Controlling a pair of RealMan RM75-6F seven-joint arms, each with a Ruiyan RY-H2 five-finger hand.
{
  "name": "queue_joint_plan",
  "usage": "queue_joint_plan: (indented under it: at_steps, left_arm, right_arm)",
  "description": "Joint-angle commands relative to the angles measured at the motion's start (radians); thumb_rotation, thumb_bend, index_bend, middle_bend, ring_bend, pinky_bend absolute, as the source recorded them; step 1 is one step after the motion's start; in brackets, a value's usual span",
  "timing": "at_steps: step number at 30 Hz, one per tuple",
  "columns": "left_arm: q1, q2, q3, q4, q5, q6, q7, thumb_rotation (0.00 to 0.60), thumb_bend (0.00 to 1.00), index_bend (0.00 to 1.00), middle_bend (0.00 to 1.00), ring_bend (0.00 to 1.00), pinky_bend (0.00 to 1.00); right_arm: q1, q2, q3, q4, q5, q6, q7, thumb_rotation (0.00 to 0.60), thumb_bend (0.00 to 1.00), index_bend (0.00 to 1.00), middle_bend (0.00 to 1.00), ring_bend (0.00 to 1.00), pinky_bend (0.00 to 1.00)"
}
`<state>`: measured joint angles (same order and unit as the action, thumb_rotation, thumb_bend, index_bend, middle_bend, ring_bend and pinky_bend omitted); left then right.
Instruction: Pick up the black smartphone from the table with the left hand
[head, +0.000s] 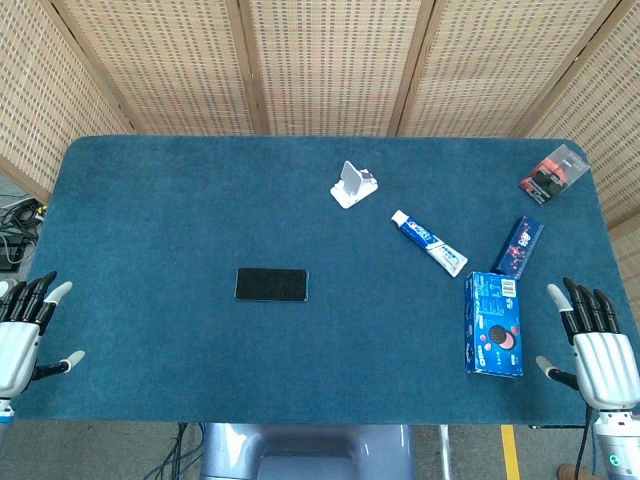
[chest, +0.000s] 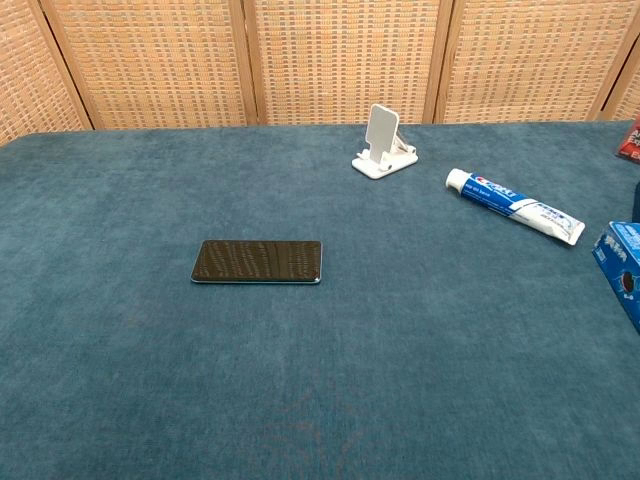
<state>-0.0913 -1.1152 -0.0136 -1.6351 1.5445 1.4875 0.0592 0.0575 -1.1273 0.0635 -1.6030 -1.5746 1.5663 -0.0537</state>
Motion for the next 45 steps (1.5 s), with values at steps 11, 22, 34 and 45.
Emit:
queue_joint_plan:
  at_steps: [11,22,34,45]
  left_arm:
    - [-0.029,-0.027,-0.006,-0.002,0.001,-0.040,0.038,0.600,0.00,0.00,0.00,0.00,0.00]
    - [-0.301,-0.285,-0.121,0.016,-0.040,-0.332,0.233,0.600,0.03,0.10,0.00,0.00,0.00]
    - [-0.501,-0.527,-0.227,0.147,-0.318,-0.535,0.456,0.600,0.29,0.22,0.00,0.00,0.00]
    - [-0.615,-0.662,-0.245,0.298,-0.472,-0.620,0.518,0.600,0.30,0.21,0.00,0.00,0.00]
  right_arm:
    - [-0.002,0.006,0.001,-0.004,0.005,0.000,0.012,0.600,0.00,0.00,0.00,0.00,0.00]
    - [0.020,-0.010,0.024,0.027,0.078,-0.064,0.001,0.600,0.00,0.00,0.00,0.00,0.00]
    - [0.036,-0.024,0.042,0.062,0.133,-0.107,0.016,0.600,0.00,0.00,0.00,0.00,0.00]
    - [0.042,-0.035,0.046,0.083,0.159,-0.129,0.009,0.600,0.00,0.00,0.00,0.00,0.00]
